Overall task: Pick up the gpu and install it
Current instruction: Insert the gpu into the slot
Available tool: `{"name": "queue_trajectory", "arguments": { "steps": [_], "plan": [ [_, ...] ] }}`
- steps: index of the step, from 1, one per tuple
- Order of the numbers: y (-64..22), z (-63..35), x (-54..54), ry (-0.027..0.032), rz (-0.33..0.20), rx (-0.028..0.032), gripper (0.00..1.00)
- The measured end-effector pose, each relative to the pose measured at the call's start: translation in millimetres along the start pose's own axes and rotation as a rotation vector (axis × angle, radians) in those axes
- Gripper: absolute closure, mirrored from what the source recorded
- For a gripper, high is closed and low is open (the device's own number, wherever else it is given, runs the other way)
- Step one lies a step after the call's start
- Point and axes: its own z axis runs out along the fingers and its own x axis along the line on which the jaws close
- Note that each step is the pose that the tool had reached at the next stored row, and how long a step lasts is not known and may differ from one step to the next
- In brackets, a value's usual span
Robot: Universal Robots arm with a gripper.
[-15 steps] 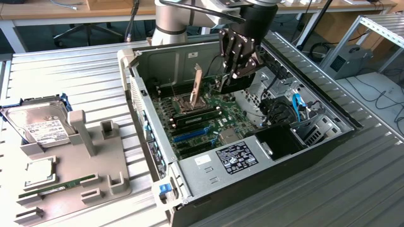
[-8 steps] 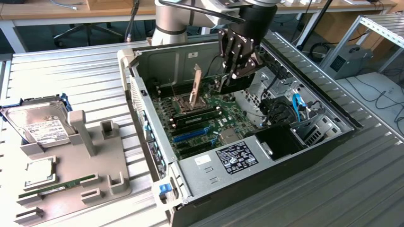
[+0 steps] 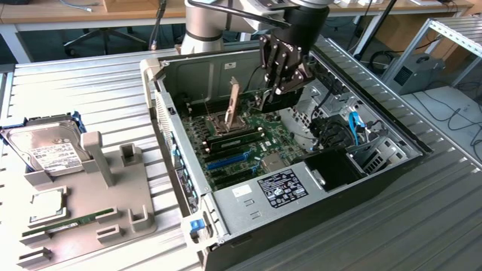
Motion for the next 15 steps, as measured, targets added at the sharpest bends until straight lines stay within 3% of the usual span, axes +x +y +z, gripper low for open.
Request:
{"name": "queue_trajectory", "arguments": {
  "steps": [15],
  "plan": [
    [3.1, 2.7, -0.1, 0.0026, 0.0, -0.0001, 0.74]
  ]
}}
